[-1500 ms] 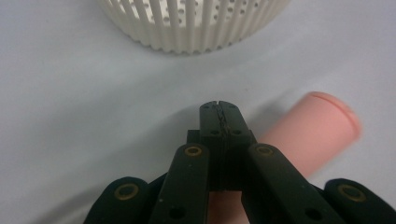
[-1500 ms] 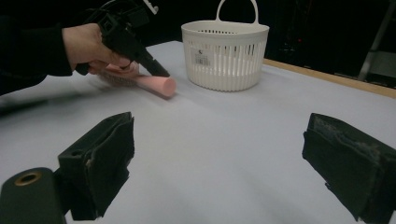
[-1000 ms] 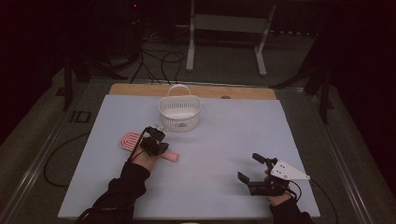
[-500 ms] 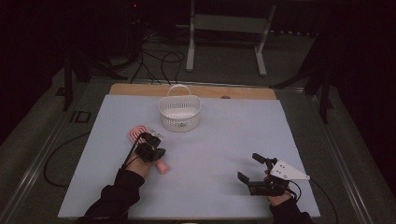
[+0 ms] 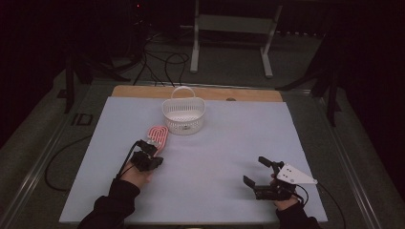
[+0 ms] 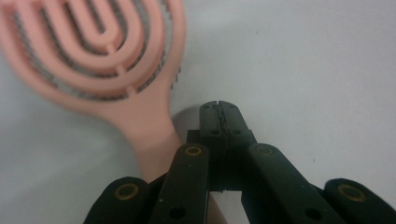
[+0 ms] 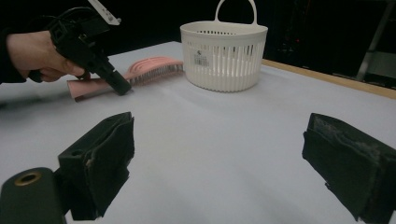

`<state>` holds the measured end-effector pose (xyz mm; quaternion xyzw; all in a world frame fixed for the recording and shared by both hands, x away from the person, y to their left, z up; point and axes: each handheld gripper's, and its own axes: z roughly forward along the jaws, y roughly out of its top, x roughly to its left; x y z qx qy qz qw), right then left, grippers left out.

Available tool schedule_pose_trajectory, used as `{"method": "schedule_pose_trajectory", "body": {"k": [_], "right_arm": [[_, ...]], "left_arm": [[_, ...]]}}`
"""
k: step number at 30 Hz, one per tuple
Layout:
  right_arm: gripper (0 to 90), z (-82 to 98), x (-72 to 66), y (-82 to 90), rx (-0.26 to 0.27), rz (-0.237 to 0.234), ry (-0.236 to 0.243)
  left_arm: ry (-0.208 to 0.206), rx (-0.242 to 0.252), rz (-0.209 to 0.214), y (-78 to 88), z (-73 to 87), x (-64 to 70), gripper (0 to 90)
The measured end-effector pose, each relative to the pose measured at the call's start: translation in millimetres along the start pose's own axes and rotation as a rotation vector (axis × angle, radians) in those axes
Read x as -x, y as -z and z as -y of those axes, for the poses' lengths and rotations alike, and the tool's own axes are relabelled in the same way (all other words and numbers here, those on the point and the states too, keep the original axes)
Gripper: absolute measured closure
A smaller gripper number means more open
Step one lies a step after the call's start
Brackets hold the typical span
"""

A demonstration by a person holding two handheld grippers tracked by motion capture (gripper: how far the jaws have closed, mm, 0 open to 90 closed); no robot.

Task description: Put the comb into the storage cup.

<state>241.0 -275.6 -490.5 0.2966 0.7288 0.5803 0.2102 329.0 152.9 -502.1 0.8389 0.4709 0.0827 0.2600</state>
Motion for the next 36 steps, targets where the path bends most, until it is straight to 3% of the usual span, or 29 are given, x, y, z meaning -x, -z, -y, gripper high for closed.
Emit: {"method": "schedule_pose_trajectory", "body": {"k": [14,36], "right_arm": [[8.8,0.1,-0.3,-0.1,-0.004,0.002,0.000],[8.8,-0.1,-0.6,-0.7,-0.004,0.002,-0.001]], "left_arm": [[-0.003,-0.028,0.019,20.5,18.0,-7.8,90.0],[-0.018,-0.089,-0.032,47.2,32.1,-32.9,90.0]]}}
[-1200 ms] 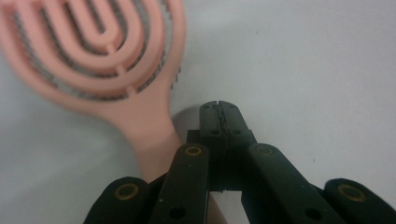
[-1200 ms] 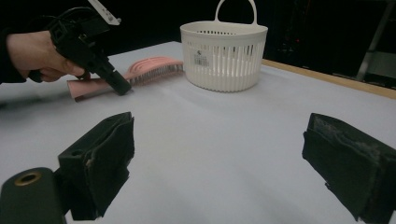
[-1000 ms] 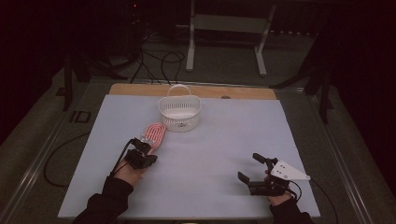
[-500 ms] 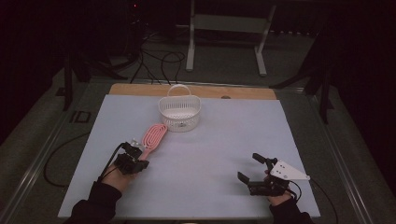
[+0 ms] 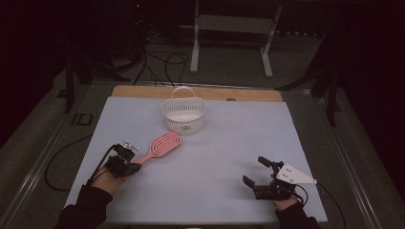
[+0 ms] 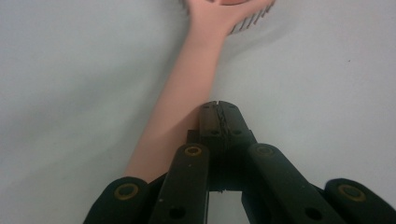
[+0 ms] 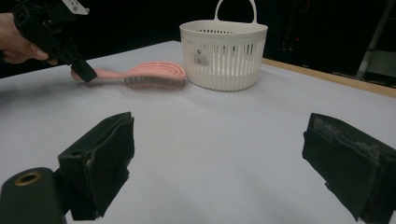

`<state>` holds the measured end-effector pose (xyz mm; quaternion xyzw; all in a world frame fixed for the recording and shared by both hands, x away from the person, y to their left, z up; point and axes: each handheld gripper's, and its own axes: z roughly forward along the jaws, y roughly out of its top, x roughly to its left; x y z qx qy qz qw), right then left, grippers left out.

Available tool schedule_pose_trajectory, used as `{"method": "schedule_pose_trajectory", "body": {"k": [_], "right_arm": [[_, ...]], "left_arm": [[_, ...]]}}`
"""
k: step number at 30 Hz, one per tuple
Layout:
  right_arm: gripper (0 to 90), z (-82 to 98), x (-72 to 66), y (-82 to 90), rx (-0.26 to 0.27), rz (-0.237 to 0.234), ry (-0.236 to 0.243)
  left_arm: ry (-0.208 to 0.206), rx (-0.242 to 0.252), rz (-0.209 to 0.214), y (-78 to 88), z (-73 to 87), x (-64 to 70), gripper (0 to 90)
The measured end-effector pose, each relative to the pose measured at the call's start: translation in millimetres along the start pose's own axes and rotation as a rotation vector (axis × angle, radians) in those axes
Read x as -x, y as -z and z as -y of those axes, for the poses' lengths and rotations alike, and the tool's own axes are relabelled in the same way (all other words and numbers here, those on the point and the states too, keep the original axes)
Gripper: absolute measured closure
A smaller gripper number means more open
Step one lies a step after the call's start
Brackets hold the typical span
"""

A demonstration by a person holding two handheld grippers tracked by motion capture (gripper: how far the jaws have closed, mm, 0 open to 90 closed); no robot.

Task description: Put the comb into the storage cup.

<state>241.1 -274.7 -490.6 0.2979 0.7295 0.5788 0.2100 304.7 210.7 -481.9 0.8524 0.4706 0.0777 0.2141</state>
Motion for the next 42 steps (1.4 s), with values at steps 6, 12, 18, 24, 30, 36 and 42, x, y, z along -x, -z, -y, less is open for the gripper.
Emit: {"method": "schedule_pose_trajectory", "body": {"k": [6,12,18,24,30,36,42], "right_arm": [[8.7,-0.1,0.1,0.2,0.000,0.001,-0.001],[8.8,-0.1,0.1,-0.1,0.001,0.000,0.000],[8.8,-0.2,0.1,-0.2,0.003,-0.002,0.002],[8.8,-0.2,-0.2,-0.6,0.001,-0.004,-0.001],[8.8,0.0,0.4,-0.5,0.002,-0.003,-0.004],[8.8,0.1,0.5,-0.7,0.003,-0.005,-0.005],[8.8,0.4,0.9,-1.0,0.004,-0.007,-0.007]], "left_arm": [[-0.061,-0.010,0.020,4.9,1.1,3.7,90.0],[-0.150,-0.029,0.051,16.2,0.4,8.0,90.0],[-0.181,-0.045,0.073,24.0,-2.3,5.2,90.0],[-0.209,-0.032,0.107,30.0,-8.1,0.5,88.3],[-0.239,-0.020,0.126,32.3,-13.8,-1.3,84.2],[-0.290,0.005,0.143,35.8,-20.1,0.7,67.7],[-0.304,0.004,0.121,39.4,-25.9,1.2,55.9]]}}
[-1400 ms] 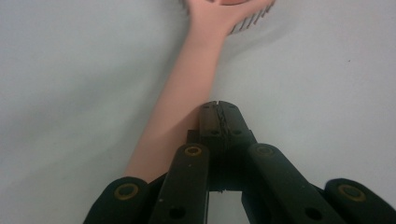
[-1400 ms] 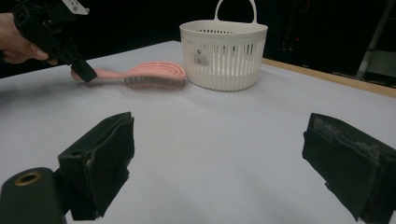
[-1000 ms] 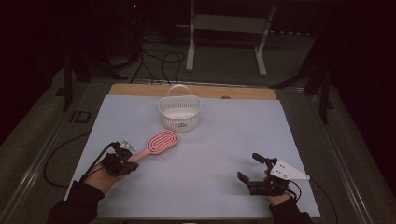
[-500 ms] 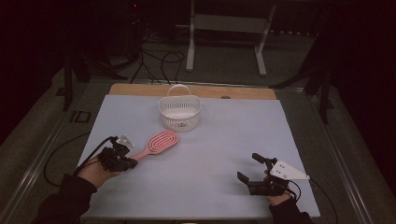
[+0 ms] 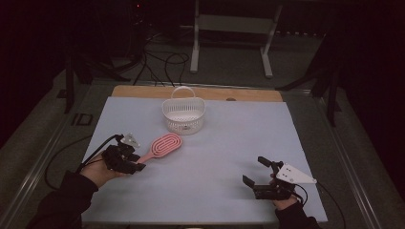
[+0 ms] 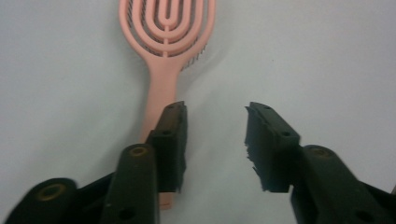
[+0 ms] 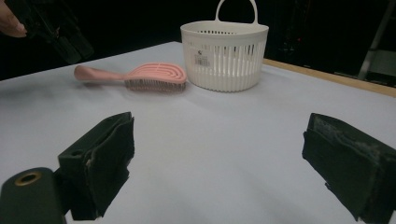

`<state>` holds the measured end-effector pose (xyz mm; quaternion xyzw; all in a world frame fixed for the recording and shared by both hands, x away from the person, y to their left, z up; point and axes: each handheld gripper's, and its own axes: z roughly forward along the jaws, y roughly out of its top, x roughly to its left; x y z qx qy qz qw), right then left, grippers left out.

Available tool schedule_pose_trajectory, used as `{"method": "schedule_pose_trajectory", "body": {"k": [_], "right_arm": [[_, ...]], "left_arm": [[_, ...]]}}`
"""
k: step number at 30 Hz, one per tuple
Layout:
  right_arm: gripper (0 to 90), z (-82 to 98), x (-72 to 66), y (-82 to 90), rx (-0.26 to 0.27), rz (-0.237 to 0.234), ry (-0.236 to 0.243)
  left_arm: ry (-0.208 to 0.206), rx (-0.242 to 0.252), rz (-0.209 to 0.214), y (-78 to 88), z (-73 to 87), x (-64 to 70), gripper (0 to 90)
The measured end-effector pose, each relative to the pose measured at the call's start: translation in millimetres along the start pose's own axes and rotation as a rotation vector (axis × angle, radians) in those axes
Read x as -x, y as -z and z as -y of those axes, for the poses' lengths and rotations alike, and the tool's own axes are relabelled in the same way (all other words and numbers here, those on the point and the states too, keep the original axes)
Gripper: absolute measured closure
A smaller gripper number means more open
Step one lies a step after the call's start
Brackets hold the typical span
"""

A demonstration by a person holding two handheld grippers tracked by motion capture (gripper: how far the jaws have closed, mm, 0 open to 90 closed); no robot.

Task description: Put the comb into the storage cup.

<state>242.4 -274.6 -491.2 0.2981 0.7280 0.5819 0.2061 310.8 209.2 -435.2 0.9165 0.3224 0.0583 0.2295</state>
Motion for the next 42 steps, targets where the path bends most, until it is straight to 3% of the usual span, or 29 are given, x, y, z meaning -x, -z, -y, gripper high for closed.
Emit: {"method": "schedule_pose_trajectory", "body": {"k": [4,5,6,7,9,10,13,16,27,35,42], "right_arm": [[8.8,-0.3,-0.4,0.2,0.001,0.000,-0.001],[8.8,0.0,0.1,0.1,0.000,0.001,-0.002],[8.8,0.0,0.1,0.1,0.000,0.001,-0.002],[8.8,0.2,0.0,0.0,-0.001,0.000,-0.002],[8.8,-0.2,-0.4,0.0,0.001,0.000,-0.004],[8.8,-0.2,-0.4,0.0,0.001,0.000,-0.004],[8.8,0.1,-0.1,-0.2,-0.001,-0.001,0.000],[8.8,-0.1,-0.1,-0.1,0.001,0.000,-0.002],[8.8,-0.3,-1.0,-0.3,-0.002,0.000,0.001],[8.8,0.3,-0.5,-0.7,-0.004,-0.002,0.002],[8.8,0.3,-0.8,-0.8,-0.007,-0.004,0.006]], "left_arm": [[-0.016,0.005,-0.014,3.4,-3.1,-0.8,44.8],[-0.016,0.006,-0.006,4.1,-3.7,-1.1,36.7],[-0.017,0.009,-0.005,4.6,-4.3,-1.1,36.7],[-0.014,0.005,0.000,5.0,-5.8,-1.9,27.0],[-0.016,0.004,-0.002,5.5,-6.6,-2.0,18.5],[-0.021,0.004,0.018,6.0,-6.9,-2.9,18.5],[-0.030,0.012,0.052,7.9,-8.5,-4.4,2.0],[-0.030,0.018,0.060,8.9,-10.7,-5.6,0.3],[-0.038,0.038,0.030,6.9,-19.0,-15.6,0.1],[-0.047,0.045,0.027,-5.5,-21.6,-22.4,0.1],[-0.053,0.014,0.048,-19.3,-23.5,-27.9,0.1]]}}
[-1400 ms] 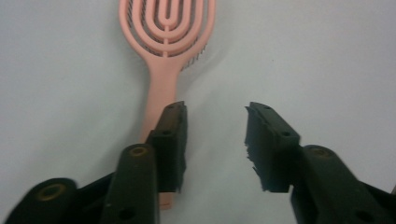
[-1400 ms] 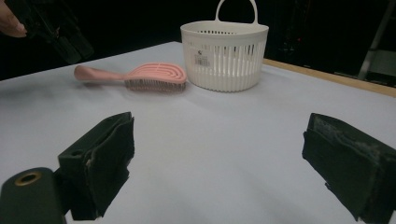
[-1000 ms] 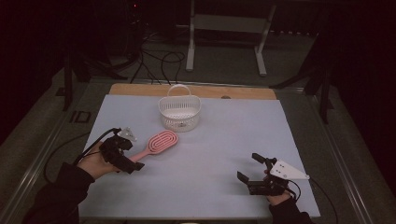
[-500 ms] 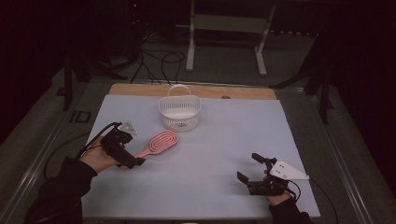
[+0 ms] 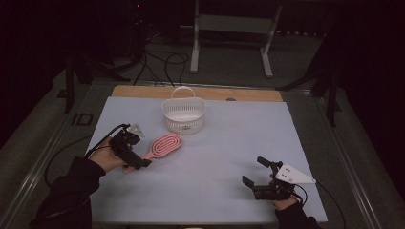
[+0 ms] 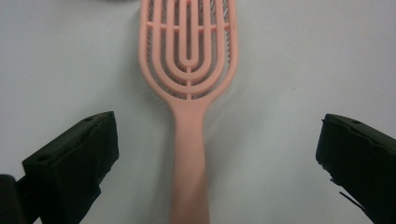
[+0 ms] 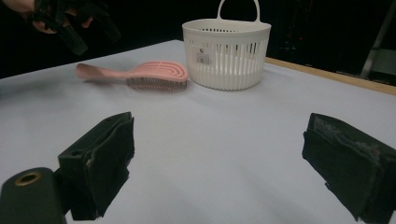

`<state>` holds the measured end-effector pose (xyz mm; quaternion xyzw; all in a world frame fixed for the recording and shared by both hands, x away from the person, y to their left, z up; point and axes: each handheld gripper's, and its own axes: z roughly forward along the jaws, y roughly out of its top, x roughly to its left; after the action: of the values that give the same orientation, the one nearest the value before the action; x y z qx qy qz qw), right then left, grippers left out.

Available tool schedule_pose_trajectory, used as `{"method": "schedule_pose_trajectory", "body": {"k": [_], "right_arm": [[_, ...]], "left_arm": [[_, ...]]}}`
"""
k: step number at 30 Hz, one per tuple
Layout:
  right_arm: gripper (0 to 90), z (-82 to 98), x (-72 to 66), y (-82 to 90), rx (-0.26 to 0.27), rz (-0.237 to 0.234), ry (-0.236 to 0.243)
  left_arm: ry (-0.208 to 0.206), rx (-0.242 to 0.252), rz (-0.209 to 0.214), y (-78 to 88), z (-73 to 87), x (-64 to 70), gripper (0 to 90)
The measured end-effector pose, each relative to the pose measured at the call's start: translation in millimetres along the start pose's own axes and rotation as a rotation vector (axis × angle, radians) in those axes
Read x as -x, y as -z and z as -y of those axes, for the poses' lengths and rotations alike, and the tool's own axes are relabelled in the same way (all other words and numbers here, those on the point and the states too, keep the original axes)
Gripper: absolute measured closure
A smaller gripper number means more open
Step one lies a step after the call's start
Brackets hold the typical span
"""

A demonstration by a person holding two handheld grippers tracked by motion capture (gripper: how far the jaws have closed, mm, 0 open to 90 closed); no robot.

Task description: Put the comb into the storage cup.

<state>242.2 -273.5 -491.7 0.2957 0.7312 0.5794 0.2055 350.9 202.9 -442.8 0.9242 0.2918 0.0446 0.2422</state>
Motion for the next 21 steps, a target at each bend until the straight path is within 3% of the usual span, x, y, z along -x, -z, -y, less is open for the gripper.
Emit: {"method": "schedule_pose_trajectory", "body": {"k": [21], "right_arm": [[8.8,-0.1,-0.1,0.1,0.001,-0.004,-0.001]], "left_arm": [[-0.017,-0.086,-0.016,-29.0,-1.5,-11.5,3.3]]}}
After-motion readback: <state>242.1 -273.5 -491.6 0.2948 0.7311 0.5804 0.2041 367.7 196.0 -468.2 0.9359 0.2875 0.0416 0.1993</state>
